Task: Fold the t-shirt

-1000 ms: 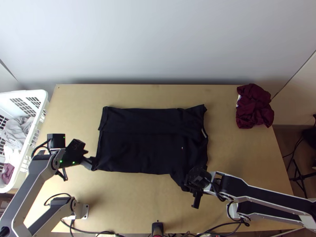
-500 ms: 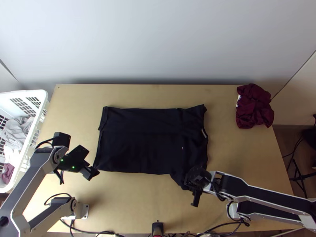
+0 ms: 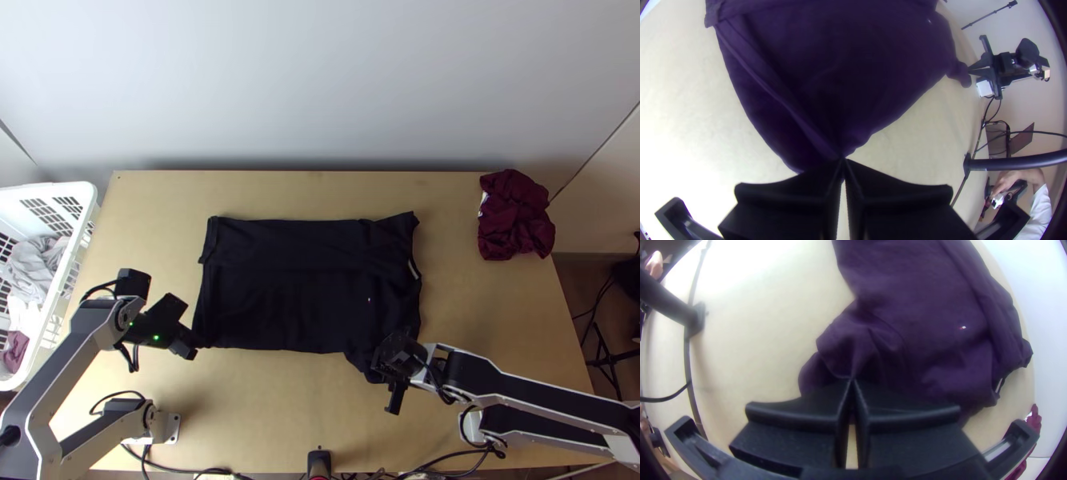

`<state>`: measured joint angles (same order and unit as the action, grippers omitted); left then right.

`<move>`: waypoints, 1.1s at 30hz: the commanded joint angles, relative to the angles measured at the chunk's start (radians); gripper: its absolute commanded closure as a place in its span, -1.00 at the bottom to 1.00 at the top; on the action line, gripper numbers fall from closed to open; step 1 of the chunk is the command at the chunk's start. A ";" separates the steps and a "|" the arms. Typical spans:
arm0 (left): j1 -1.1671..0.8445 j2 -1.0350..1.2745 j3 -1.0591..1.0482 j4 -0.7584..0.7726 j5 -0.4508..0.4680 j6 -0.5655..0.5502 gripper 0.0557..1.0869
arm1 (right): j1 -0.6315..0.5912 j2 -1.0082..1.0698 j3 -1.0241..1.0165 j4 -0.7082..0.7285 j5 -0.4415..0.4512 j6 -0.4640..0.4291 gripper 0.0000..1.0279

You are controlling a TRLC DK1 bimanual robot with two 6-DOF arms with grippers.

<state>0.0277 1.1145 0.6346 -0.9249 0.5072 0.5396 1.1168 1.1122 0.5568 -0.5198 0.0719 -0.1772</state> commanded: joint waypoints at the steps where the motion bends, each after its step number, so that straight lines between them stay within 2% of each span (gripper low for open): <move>1: -0.005 -0.050 0.000 0.017 0.047 -0.007 0.89 | -0.015 0.003 0.012 0.000 0.022 -0.010 0.94; 4: 0.043 -0.051 0.050 0.024 0.045 -0.007 0.89 | -0.051 0.003 0.038 -0.009 0.046 -0.018 0.95; 8: 0.166 -0.031 0.172 0.017 0.070 -0.001 0.90 | -0.160 -0.020 0.115 -0.011 0.046 -0.034 0.95; 12: 0.198 0.013 0.284 0.008 0.093 -0.047 0.92 | -0.249 -0.023 0.178 -0.003 0.045 -0.051 0.95; 22: 0.196 0.255 0.547 0.161 0.096 -0.363 0.92 | -0.472 0.069 0.321 0.064 0.043 -0.174 0.95; 28: 0.181 0.407 0.711 0.182 0.096 -0.460 0.92 | -0.626 0.195 0.407 0.164 -0.003 -0.234 0.95; 33: 0.159 0.533 0.835 0.186 0.091 -0.512 0.92 | -0.700 0.317 0.482 0.257 -0.027 -0.258 0.95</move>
<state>0.2070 1.4879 1.3064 -0.7589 0.6022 0.1093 0.5369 1.2896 0.9417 -0.3641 0.0750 -0.3954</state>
